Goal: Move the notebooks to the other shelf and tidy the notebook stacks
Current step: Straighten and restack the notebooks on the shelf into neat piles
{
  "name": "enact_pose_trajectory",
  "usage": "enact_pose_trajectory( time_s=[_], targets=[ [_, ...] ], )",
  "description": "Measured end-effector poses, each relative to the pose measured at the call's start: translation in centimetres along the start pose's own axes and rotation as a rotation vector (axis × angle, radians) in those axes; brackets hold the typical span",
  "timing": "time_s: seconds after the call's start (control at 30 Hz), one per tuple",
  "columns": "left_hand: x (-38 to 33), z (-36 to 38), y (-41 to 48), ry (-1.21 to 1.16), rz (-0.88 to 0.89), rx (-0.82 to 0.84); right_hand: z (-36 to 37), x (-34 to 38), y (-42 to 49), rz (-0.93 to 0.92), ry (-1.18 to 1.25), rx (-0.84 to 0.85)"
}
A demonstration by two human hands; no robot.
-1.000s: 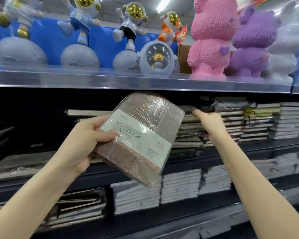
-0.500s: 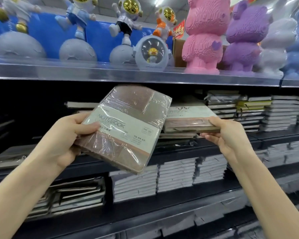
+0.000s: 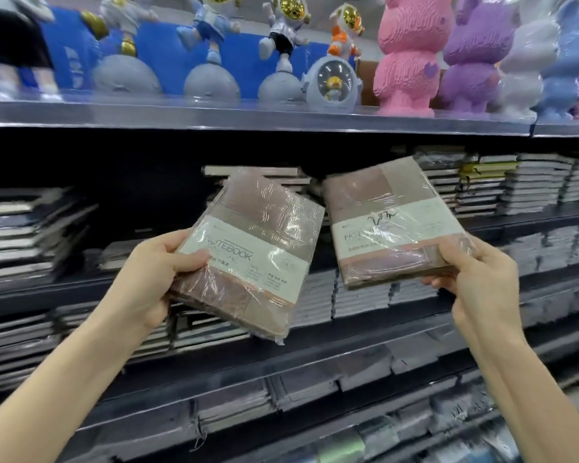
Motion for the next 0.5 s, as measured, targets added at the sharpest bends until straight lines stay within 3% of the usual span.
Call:
enact_pose_trajectory(
  time_s=[0.23,0.5],
  targets=[
    [2.3,-8.3,-5.4,0.013,-0.087,-0.120,3.7,0.2,-8.9,0.069,0.007,0.007],
    [0.3,-13.4,-6.4,0.015,-0.015,-0.313,9.9,1.0,-12.6,0.205,0.187,0.225]
  ],
)
Point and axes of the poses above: each hand's wrist, its own y-axis towards the middle knuckle, its own z-axis out of the palm, x = y × z, the point moved 4 cm from there along y, towards the middle knuckle, and after that the axes turned 4 degrees about -z, right-handed, at the moved point
